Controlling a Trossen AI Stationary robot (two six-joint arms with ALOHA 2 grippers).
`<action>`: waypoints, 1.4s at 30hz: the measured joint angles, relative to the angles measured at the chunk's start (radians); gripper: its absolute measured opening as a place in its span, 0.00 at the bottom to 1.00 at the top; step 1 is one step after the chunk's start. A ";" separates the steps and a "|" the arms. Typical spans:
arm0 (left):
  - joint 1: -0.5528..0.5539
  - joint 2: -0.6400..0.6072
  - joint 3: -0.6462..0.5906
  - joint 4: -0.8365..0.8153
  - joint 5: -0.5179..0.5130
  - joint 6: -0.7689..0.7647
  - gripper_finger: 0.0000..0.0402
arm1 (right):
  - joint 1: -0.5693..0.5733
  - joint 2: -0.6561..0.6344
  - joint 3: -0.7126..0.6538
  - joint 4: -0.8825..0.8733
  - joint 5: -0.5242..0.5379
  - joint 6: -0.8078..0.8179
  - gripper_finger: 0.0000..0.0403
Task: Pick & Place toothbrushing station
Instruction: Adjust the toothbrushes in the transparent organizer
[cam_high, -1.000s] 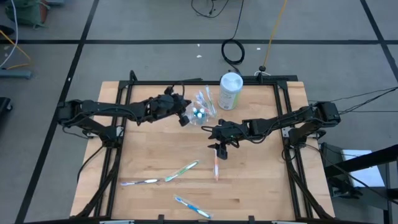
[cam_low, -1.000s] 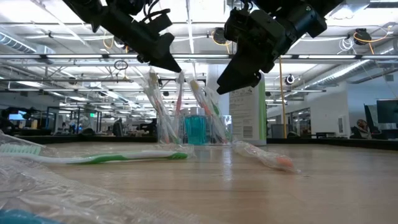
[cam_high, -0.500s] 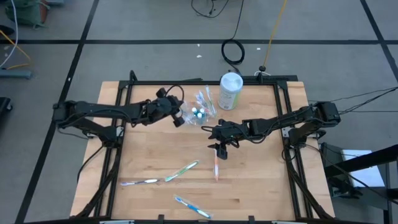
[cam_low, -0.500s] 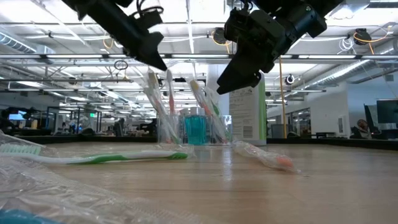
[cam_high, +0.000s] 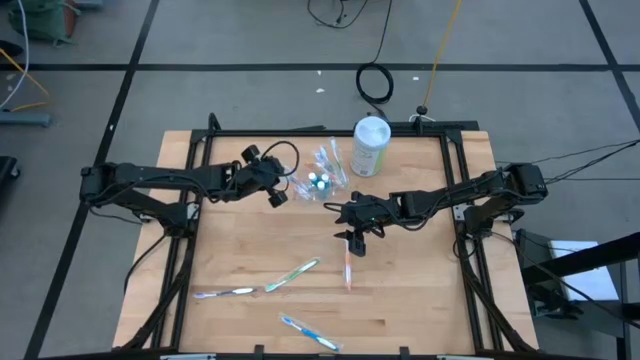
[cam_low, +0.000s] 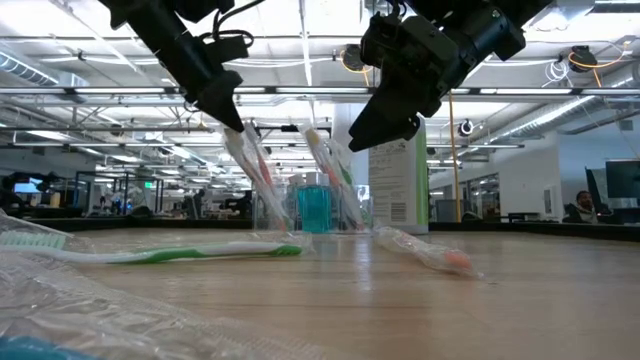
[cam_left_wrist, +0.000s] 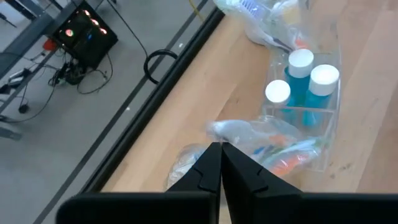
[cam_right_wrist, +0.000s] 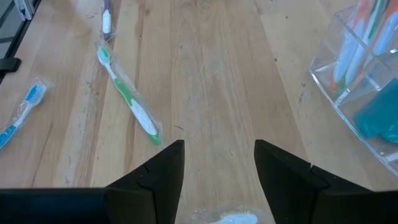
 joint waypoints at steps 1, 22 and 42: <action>-0.001 0.000 0.000 0.000 -0.006 -0.002 0.04 | 0.000 0.000 0.000 0.000 0.000 0.000 0.46; -0.077 -0.006 0.065 0.033 -0.067 0.166 0.36 | 0.000 0.000 0.000 0.003 0.000 0.000 0.46; -0.108 -0.006 0.141 -0.706 -0.276 -0.531 0.12 | 0.000 0.000 0.000 0.008 0.000 0.000 0.45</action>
